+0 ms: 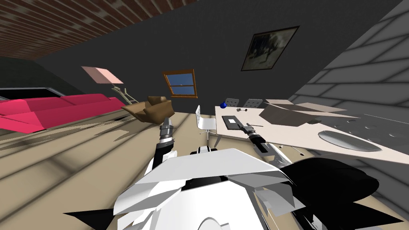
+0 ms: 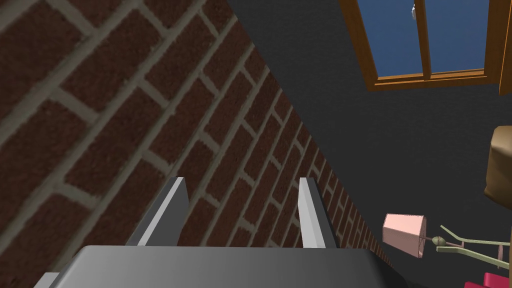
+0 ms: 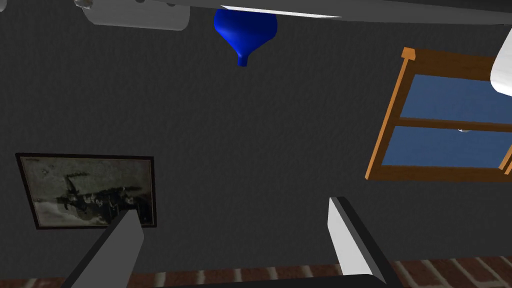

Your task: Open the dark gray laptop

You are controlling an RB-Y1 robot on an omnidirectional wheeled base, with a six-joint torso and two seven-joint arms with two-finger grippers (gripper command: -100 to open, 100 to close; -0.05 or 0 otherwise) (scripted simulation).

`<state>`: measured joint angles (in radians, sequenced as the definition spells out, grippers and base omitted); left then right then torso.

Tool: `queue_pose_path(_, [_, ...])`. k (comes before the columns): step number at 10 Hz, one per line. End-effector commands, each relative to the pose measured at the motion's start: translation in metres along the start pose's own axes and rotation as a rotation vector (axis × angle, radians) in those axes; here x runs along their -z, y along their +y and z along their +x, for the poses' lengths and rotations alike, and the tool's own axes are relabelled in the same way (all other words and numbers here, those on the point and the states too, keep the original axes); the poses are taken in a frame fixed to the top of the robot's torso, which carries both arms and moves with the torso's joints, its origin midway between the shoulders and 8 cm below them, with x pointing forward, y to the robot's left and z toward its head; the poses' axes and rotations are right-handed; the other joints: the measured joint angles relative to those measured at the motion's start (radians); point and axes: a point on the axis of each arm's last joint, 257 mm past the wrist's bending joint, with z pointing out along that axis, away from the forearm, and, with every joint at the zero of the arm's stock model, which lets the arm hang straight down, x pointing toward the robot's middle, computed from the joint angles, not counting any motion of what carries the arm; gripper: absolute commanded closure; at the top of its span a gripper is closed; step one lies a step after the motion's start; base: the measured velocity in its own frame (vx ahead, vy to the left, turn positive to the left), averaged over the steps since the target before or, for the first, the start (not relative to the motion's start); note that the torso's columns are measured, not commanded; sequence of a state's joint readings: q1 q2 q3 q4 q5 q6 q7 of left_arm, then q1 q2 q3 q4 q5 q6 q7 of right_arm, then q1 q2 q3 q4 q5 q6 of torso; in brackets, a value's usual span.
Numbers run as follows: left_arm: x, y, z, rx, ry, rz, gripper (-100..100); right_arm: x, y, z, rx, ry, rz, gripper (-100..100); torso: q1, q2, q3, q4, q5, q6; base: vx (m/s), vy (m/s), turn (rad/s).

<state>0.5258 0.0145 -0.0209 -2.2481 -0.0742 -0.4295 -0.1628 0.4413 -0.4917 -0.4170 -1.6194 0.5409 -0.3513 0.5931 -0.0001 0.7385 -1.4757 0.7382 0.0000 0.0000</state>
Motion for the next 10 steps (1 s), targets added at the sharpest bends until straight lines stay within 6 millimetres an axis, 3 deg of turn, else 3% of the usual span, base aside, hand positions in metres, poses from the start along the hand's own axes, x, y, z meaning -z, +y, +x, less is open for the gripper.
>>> queue_pose_path(1, [0.0,0.0,0.0,0.0,0.0,0.0,0,-0.004,0.007,-0.006,0.133,-0.005,-0.009,-100,0.0,0.0,0.0,0.0,0.0,0.0,-0.026,-0.052,0.021])
queue_pose_path(10, [0.0,0.0,0.0,0.0,0.0,0.0,0,-0.015,0.023,-0.019,0.533,-0.013,-0.017,-100,-0.001,0.0,0.0,0.0,0.0,0.0,-0.024,-0.048,0.017])
